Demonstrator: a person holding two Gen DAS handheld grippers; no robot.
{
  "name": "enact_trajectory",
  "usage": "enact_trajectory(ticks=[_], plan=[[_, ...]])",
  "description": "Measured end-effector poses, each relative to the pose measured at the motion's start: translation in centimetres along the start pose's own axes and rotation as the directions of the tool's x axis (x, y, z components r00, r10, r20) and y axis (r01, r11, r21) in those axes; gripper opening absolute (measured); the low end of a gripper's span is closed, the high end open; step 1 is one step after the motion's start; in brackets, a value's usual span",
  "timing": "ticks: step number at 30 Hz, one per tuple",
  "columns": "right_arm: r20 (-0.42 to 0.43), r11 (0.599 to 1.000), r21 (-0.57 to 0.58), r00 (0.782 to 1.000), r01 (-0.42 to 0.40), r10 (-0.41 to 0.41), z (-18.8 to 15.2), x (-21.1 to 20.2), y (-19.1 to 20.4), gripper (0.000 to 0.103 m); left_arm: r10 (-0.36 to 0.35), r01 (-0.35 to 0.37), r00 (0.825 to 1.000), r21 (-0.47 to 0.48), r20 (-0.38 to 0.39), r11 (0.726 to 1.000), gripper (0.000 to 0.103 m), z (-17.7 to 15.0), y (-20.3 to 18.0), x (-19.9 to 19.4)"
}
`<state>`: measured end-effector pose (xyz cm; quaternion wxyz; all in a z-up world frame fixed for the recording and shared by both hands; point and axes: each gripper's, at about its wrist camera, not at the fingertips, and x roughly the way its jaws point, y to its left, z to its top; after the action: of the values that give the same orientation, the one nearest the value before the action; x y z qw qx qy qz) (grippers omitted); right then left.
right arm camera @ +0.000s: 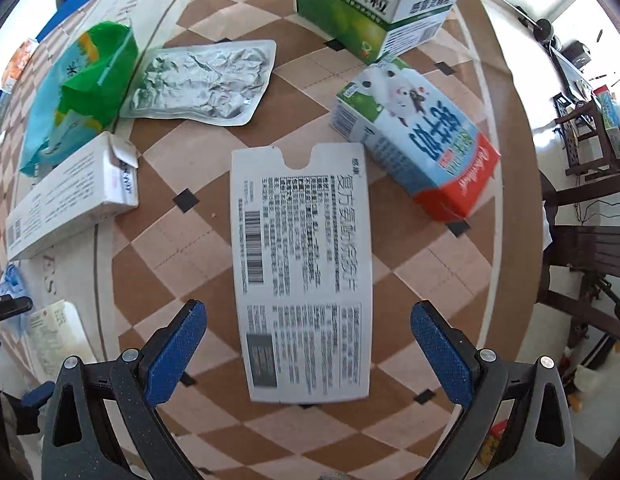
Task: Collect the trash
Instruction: 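Grasp the white medicine sheet with the right tool while the left tool grasps the cream box, then carry the medicine sheet and cream box over the trash bin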
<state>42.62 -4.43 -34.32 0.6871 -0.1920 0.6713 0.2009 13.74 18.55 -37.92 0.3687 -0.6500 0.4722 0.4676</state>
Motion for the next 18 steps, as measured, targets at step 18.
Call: enact_trajectory(ticks=[18], plan=[[-0.045,0.987,-0.158,0.999,-0.003,-0.004,-1.7,0.8,0.0,0.074,0.109,-0.191,0.978,0.550,0.179,0.813,0.087,-8.7,-0.4,3.2]])
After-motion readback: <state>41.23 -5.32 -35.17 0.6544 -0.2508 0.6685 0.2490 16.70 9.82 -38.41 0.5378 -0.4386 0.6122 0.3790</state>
